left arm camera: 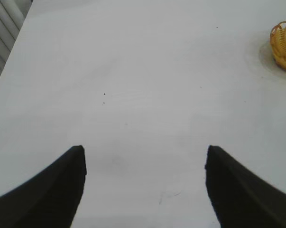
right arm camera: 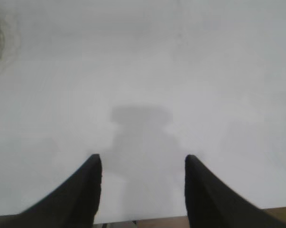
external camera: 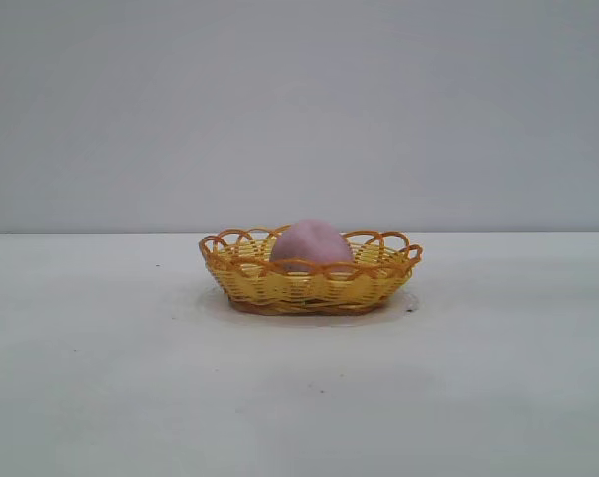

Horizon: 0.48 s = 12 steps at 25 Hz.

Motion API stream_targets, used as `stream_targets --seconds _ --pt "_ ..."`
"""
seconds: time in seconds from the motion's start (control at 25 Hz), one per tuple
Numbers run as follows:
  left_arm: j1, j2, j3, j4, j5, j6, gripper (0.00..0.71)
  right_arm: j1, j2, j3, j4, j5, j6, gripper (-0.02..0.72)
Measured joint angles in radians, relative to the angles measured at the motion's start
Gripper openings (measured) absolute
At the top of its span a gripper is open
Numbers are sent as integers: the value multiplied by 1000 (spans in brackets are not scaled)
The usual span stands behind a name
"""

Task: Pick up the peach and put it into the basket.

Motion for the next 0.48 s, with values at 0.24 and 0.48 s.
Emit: stream_targets --seconds 0.24,0.48 --pt "0 0 0 0 0 0 469 0 -414 264 0 -20 21 337" --pt "0 0 0 0 0 0 469 11 -791 377 2 4 17 337"
